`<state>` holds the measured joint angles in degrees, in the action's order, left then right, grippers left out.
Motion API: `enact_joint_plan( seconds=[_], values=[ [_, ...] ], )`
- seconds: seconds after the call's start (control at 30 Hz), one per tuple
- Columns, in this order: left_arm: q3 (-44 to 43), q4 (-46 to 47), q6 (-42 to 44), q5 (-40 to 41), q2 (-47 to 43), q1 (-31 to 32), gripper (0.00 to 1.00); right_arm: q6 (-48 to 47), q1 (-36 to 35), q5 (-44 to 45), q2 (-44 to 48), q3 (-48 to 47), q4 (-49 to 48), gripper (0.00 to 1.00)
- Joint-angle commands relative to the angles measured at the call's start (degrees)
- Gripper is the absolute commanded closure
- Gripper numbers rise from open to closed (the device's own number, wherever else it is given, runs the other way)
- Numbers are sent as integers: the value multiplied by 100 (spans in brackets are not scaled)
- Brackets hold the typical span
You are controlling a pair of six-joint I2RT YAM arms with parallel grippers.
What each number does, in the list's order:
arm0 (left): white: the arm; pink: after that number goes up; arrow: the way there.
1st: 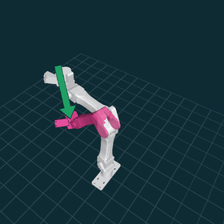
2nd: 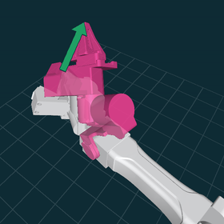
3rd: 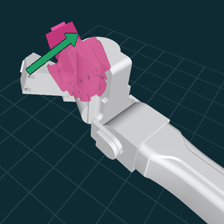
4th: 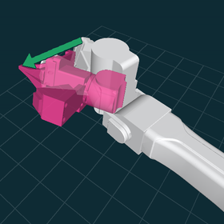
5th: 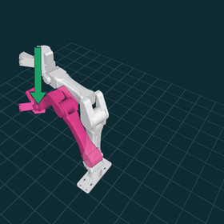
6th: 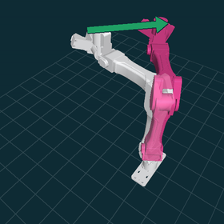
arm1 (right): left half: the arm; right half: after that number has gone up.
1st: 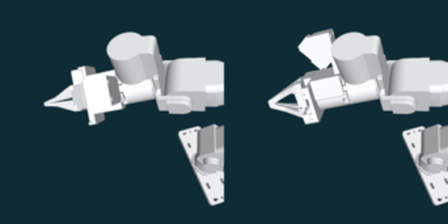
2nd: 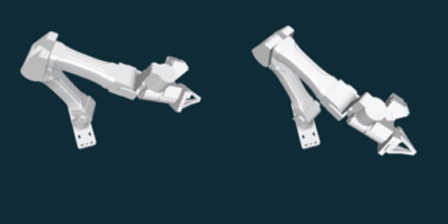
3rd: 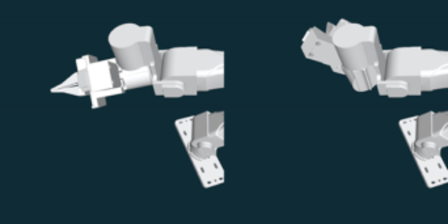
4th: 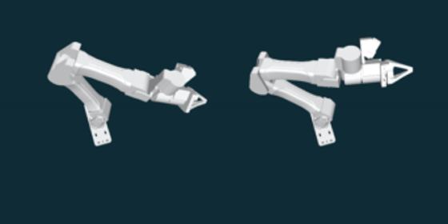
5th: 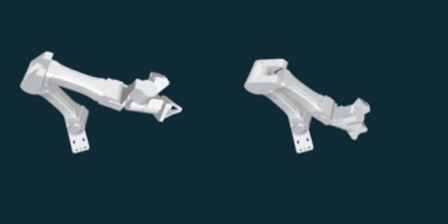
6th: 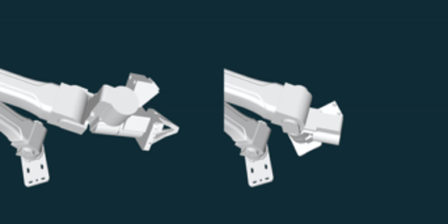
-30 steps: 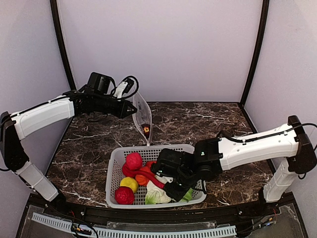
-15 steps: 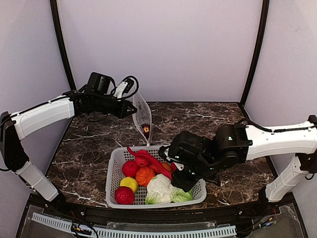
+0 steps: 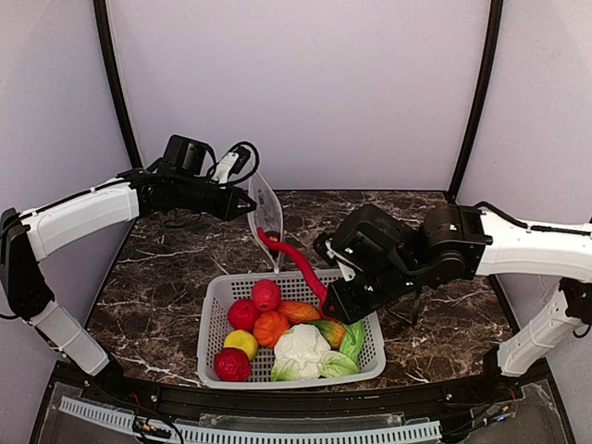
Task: Place the food in the zip-top bag and seal the zipper
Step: Pick up the fake vegetable from the bin, then place the fake vegetable in the zipper food storage bag.
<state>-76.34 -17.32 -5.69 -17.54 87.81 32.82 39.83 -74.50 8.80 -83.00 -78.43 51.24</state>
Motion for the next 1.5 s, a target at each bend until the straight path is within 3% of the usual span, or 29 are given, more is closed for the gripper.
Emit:
enact_joint_plan(
  seconds=[0.0,0.3,0.67,0.97,1.47],
  values=[
    [99,106,-32,-79,-257,-28,99,408,161,-53,262,-86,-107,83],
    [93,129,-31,-264,-175,-22,99,430,570,-743,-415,-633,-126,82],
    [179,310,12,-582,-297,-17,99,769,1048,-765,-1353,-1410,-265,82],
    [150,308,12,-796,-187,45,99,1087,1412,-856,-1599,-1665,-546,82],
    [45,170,485,-1597,-9,374,99,513,1865,-1311,-2132,-2459,-422,79]
  ],
)
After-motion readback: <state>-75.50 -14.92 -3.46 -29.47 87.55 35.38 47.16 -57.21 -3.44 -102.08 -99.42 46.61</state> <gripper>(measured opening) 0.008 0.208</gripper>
